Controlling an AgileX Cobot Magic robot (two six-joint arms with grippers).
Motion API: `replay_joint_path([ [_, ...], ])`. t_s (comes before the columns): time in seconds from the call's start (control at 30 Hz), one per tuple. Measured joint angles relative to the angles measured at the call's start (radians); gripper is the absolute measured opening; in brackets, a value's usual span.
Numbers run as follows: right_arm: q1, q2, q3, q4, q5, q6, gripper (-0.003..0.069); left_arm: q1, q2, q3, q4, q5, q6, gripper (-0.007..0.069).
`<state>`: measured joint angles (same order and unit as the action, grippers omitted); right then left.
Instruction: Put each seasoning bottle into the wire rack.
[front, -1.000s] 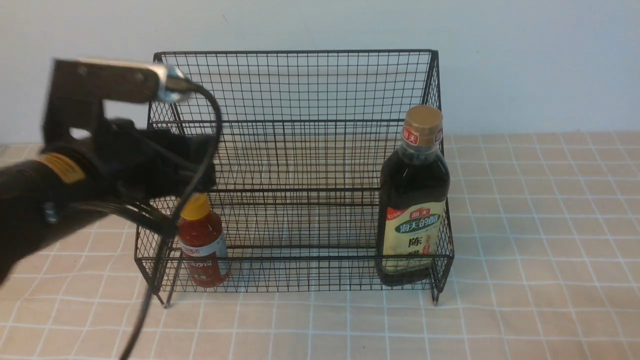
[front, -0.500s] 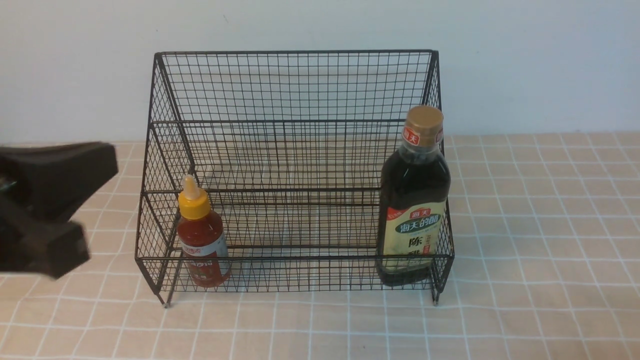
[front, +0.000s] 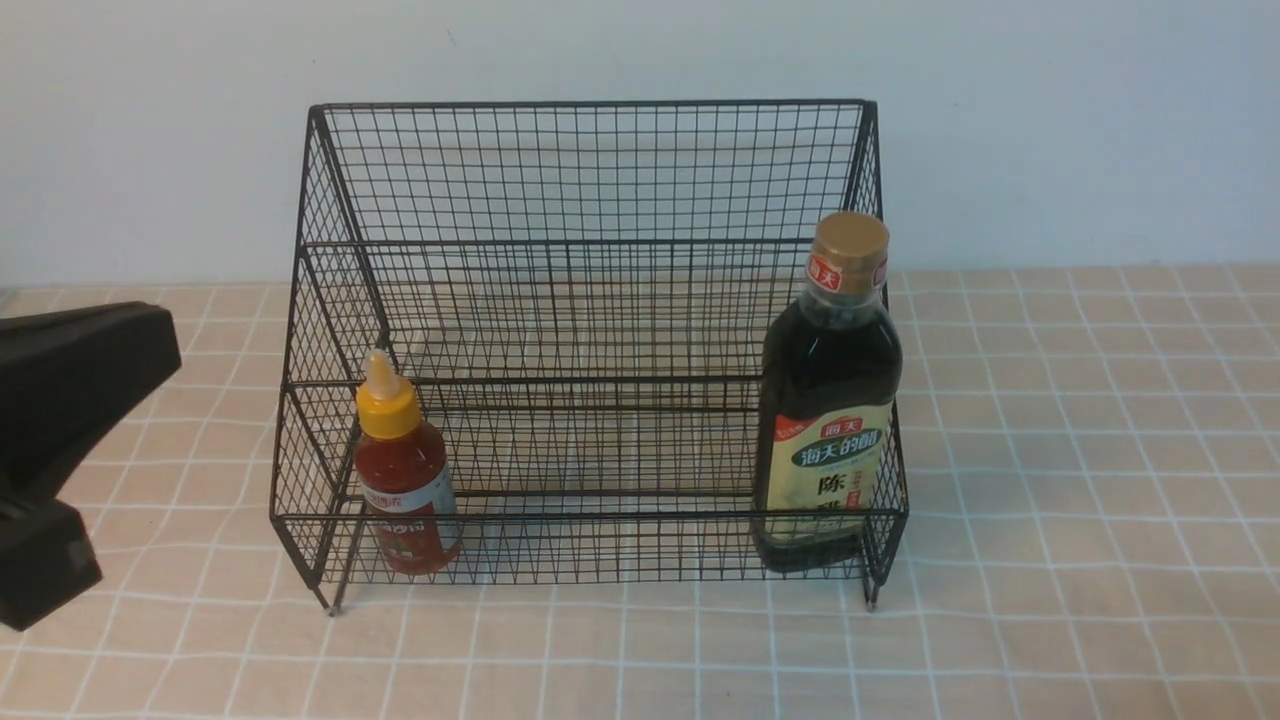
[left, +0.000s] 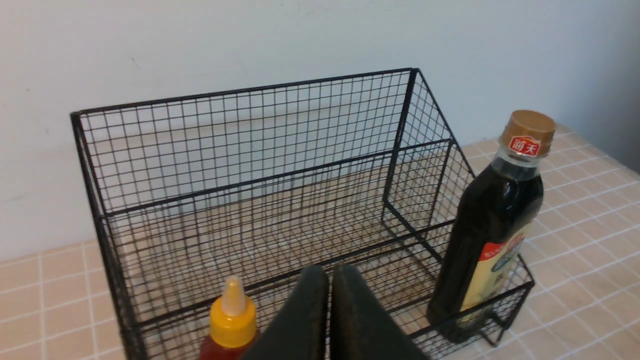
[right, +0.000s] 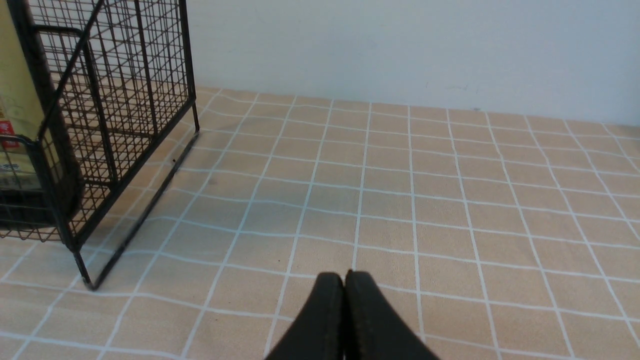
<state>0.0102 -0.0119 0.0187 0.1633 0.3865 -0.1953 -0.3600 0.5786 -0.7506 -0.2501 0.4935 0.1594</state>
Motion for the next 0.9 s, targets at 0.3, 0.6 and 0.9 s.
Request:
replay_joint_path([
  [0.3,0.0,0.0,0.0,0.0,0.0,0.008,-0.0013,0.05,-0.162,0.122,0.164,-0.01,0.0,-0.0007],
  [0.6,0.0,0.0,0.0,0.0,0.0,0.01,-0.0013,0.25,-0.478,0.578,0.183,-0.102,-0.001,-0.0007],
  [0.9,0.0,0.0,0.0,0.0,0.0,0.01,-0.0013,0.268,-0.59,0.774,0.186,-0.108,-0.001,-0.0007],
])
